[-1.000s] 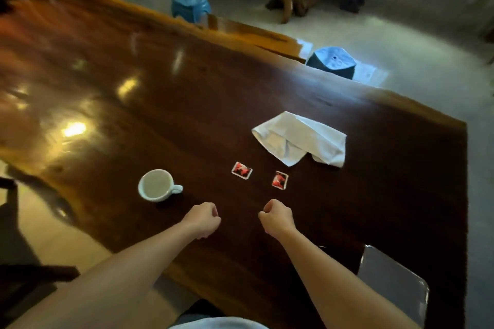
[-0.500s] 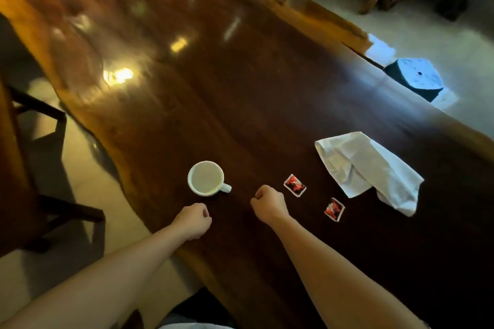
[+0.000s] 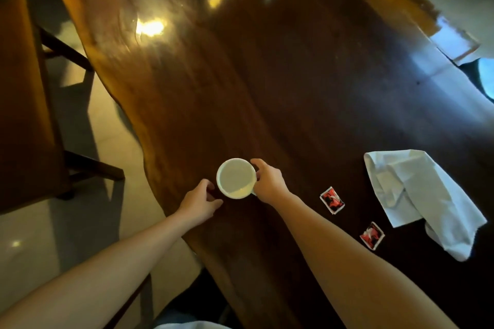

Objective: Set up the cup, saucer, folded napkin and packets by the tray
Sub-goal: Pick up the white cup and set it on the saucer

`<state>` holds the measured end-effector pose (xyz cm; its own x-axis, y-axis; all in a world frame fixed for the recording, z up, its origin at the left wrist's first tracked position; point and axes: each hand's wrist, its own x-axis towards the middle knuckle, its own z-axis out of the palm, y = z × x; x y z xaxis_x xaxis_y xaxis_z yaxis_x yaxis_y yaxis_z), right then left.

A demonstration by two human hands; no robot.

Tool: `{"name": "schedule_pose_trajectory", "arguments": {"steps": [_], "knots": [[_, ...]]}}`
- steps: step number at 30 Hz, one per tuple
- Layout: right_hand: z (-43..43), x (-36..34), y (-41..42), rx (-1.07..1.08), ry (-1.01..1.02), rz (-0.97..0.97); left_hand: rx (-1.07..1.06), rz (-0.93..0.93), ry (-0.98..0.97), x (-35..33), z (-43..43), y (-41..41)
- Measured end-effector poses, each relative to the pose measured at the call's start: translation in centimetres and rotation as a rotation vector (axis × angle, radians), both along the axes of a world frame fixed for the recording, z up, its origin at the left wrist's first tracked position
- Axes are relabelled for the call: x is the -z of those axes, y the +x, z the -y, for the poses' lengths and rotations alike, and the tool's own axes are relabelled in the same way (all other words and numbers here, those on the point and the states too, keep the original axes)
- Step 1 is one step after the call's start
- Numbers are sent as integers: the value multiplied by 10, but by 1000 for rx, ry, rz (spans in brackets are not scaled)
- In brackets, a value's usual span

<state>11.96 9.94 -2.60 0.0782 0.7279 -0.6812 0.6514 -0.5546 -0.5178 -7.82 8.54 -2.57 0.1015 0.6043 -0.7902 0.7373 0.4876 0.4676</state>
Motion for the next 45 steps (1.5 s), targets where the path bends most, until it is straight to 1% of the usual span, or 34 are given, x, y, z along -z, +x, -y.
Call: {"name": "schedule_pose_trajectory", "arguments": {"steps": [3, 8, 12, 17, 26, 34, 39, 45], "knots": [[-3, 1, 0, -35, -38, -45, -7, 10, 45, 5, -4, 2], [11, 2, -9, 27, -92, -149, 32, 8, 154, 8, -2, 5], [34, 6, -24, 188, -100, -206, 107, 31, 228, 10, 3, 5], [55, 3, -28, 307, -87, -246, 162, 27, 222, 7, 10, 10], [106, -34, 6, 565, -35, -265, 354, 115, 281, -9, 23, 55], [196, -62, 51, 869, 73, -288, 606, 212, 320, -24, 76, 128], [278, -68, 76, 1058, 95, -235, 813, 288, 243, -36, 133, 179], [375, -71, 96, 1354, 180, -213, 1017, 401, 179, -49, 212, 234]]}}
